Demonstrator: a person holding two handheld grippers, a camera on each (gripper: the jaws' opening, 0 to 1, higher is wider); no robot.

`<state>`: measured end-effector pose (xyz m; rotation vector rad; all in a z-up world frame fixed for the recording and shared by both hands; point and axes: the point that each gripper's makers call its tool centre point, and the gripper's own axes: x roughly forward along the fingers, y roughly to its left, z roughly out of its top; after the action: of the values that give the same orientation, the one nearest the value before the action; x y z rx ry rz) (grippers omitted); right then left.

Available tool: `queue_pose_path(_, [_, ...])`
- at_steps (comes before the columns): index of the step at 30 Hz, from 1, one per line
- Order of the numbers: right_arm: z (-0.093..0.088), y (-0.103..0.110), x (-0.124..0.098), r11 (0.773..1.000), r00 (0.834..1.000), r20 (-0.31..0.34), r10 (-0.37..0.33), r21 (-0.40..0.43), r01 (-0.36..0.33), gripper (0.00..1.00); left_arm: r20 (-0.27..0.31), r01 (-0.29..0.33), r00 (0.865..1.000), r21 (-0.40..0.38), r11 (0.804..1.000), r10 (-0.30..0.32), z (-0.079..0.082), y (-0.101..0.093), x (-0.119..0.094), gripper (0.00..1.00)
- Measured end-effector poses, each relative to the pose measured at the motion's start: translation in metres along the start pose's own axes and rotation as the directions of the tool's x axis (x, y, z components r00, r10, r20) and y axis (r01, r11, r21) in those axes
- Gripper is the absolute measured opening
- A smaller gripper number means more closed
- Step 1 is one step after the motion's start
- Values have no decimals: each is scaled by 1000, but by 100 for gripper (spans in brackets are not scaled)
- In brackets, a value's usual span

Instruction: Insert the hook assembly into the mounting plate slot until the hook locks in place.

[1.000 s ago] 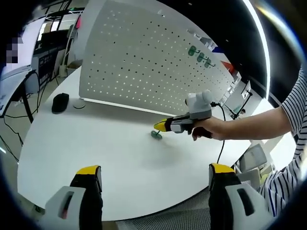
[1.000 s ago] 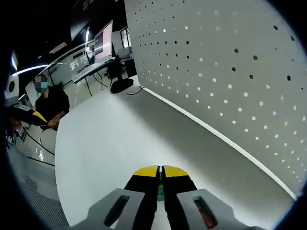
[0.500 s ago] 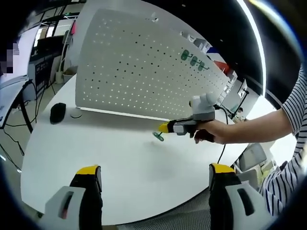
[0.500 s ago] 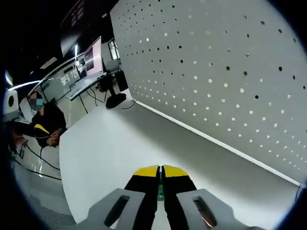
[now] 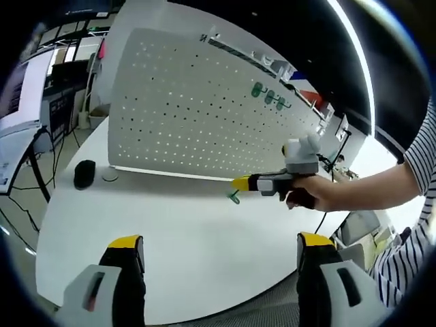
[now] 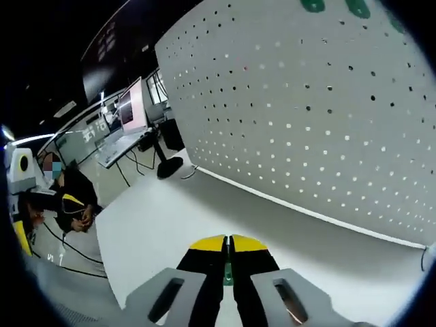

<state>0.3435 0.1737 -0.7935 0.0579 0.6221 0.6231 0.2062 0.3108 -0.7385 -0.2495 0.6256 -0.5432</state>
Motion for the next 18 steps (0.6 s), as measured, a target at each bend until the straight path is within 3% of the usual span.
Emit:
queue_pose_path(3, [11,4,-12,997,999,45,-20,71,17,0,16,-23,1000,10,1000,23,6,3,0,93])
queue_pose_path(7, [32,20,-30,997,991,133,-9,73,0,0,25,-7,1000,11,1000,7,13,-2,4,92])
queue_pose_path(18, [48,57,-54,989,972,235,-16,150,-20,0,7,14,1000,41,999,-14,22,-10,18,88])
